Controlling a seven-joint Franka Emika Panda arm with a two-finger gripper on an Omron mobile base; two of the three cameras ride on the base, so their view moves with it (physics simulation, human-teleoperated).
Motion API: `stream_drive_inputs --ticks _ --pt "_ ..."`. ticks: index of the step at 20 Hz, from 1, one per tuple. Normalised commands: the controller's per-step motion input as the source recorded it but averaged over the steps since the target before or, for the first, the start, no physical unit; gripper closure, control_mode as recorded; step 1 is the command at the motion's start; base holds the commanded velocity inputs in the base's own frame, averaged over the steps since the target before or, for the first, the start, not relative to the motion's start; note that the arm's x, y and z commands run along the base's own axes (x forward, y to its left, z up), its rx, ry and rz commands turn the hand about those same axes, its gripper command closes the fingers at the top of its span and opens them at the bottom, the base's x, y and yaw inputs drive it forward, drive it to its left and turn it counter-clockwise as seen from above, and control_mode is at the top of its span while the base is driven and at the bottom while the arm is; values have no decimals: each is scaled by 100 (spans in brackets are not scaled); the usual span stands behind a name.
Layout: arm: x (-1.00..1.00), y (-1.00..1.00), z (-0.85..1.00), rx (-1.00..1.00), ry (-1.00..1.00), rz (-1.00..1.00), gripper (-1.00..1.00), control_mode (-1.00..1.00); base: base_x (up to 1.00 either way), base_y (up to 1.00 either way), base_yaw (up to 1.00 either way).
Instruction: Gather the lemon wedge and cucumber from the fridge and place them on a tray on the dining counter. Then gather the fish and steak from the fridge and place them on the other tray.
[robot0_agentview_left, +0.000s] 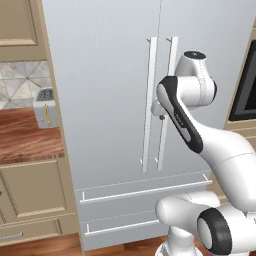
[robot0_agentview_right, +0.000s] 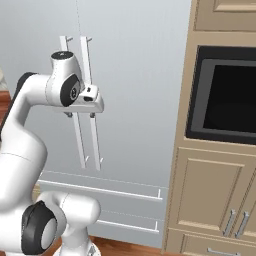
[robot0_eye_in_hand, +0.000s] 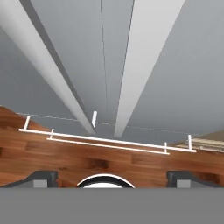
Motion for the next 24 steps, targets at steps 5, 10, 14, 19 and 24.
stream_drive_inputs --ticks 5,10,14,19,24 --pt "0 -1 0 0 -9 0 -100 -100 1 0 0" --pt "37 0 0 2 -26 0 -100 -100 0 0 0" --pt "52 1 3 2 -13 -5 -100 -100 0 0 0" --pt "45 0 2 0 -1 -11 -100 -100 0 0 0" --pt "42 -1 1 0 0 -1 -100 -100 0 0 0"
